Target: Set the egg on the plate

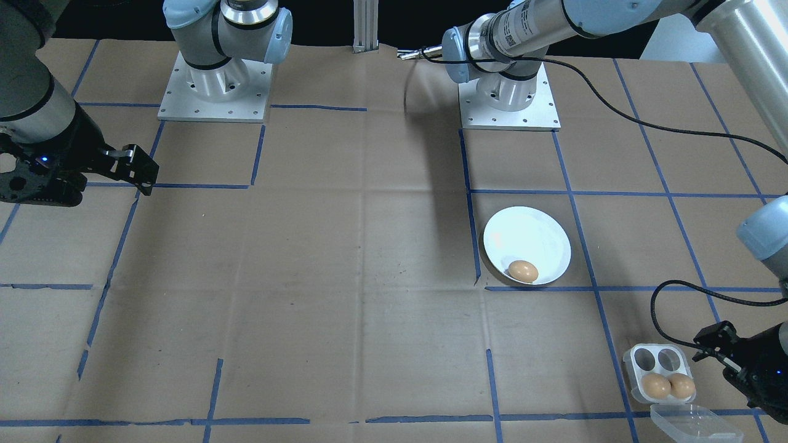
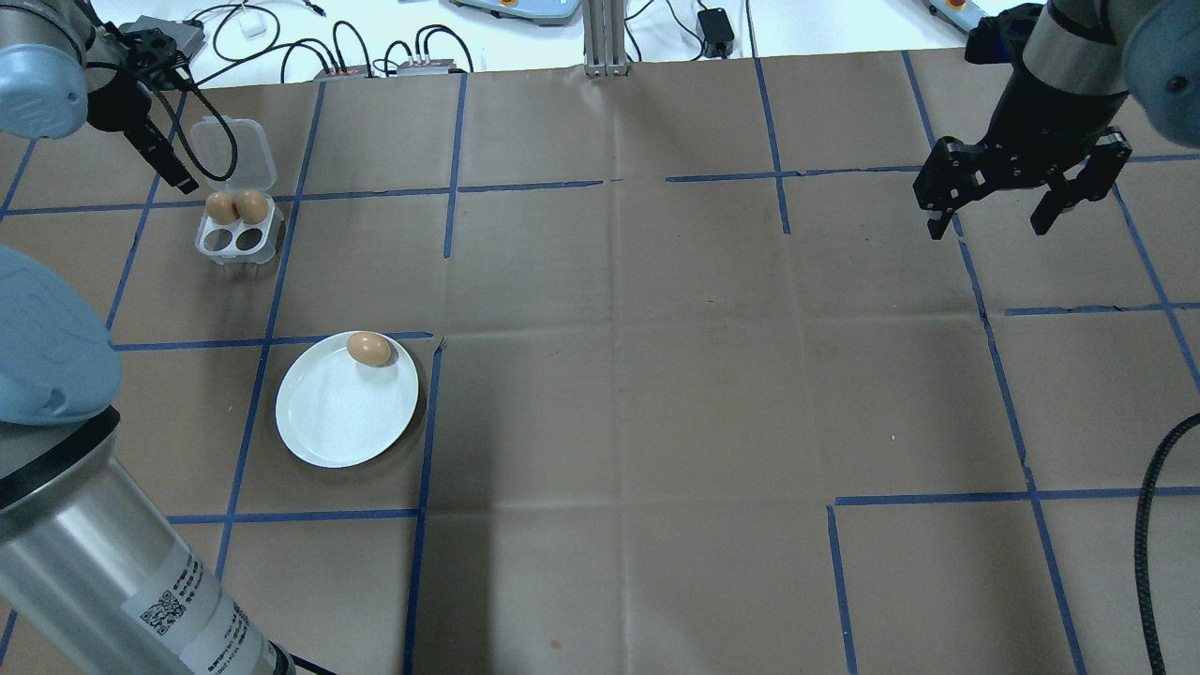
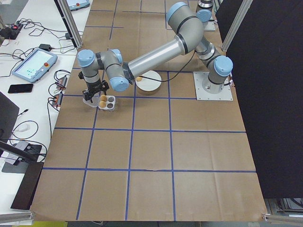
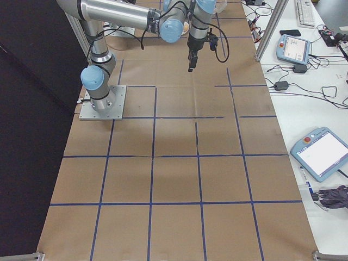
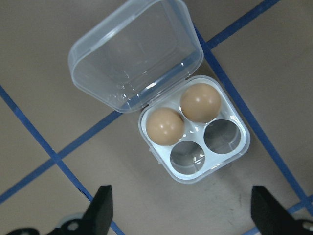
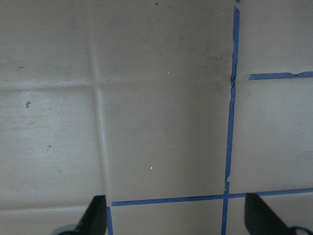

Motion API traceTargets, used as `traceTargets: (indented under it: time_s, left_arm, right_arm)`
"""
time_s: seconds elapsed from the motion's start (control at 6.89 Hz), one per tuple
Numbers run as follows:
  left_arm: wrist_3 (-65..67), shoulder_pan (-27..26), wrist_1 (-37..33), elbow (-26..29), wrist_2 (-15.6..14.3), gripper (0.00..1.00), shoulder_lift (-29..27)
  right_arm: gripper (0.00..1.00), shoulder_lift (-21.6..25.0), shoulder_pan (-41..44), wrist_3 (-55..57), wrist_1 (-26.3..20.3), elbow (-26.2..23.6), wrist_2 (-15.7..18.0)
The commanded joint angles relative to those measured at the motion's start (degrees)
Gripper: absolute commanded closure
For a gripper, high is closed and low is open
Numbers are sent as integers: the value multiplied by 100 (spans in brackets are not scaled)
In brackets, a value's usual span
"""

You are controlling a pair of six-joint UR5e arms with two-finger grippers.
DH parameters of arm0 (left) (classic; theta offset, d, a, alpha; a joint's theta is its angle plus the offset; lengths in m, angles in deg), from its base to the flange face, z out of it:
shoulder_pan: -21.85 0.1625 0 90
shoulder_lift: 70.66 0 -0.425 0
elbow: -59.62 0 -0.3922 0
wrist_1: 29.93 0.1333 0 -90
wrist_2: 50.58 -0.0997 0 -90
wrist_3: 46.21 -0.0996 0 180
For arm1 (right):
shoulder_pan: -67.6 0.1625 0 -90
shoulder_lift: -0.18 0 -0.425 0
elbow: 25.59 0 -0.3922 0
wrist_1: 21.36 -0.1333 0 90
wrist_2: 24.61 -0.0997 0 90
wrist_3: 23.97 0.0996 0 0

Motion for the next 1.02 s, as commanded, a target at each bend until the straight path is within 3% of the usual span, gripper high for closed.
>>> traceTargets:
  time_s: [0.0,0.87]
  left_arm:
    - [-198,12,54,-18,15,0,-192]
    - [-162,-23,28,-71,32,0,-465]
  right_arm:
    - [0,0,0,0,-3,0,2]
    - [0,0,0,0,6,0,2]
